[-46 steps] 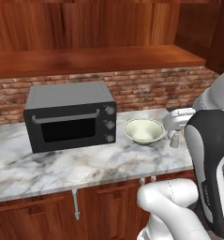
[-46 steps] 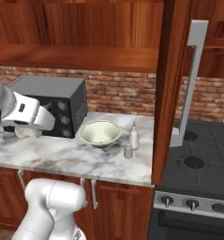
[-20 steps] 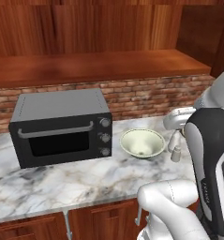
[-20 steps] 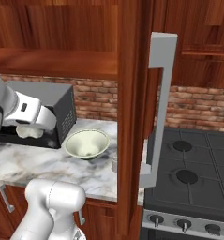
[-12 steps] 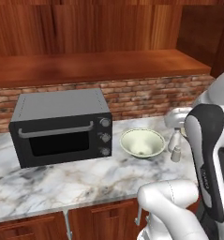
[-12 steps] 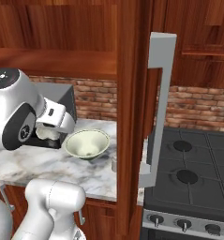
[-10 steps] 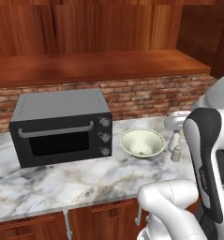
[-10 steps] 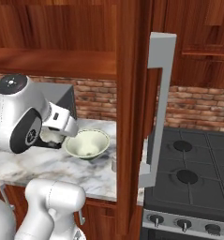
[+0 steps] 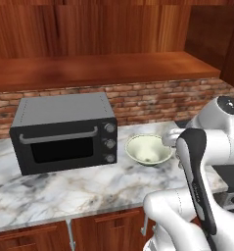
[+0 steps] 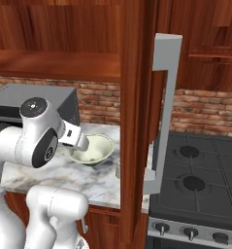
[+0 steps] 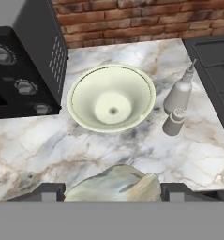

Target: Retrieve the bottle and the shaker from the cabinet and place them next to the mixing bowl on the counter. Then add garlic from the fridge to the mixing bowl.

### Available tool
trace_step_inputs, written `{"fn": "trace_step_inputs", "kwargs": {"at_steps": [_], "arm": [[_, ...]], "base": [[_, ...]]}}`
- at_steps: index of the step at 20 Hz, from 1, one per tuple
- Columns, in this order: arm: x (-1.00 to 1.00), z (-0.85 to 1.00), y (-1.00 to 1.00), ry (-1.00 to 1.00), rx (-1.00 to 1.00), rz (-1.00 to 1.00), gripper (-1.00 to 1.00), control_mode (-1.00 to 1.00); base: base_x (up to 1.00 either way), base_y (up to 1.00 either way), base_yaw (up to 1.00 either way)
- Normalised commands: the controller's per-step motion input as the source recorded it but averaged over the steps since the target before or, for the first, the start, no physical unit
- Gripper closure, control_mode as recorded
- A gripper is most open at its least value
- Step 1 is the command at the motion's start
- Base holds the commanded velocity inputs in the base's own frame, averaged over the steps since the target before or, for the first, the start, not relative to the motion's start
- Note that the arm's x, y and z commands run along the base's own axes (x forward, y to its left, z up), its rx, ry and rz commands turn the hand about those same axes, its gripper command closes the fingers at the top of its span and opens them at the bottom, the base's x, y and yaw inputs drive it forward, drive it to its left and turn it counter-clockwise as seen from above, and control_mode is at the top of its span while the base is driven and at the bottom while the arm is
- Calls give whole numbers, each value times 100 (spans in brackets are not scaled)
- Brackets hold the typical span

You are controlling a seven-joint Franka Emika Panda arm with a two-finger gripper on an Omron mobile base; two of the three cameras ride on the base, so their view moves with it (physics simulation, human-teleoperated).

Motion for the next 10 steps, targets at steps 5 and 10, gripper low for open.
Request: {"fn": "trace_step_inputs", "kwargs": {"at_steps": [5,10], "arm": [[49,-23,0,8,0,0,100,-100],[42,-20,0,10,0,0,100,-100]], "base": [[0,0,0],[0,0,0]]}}
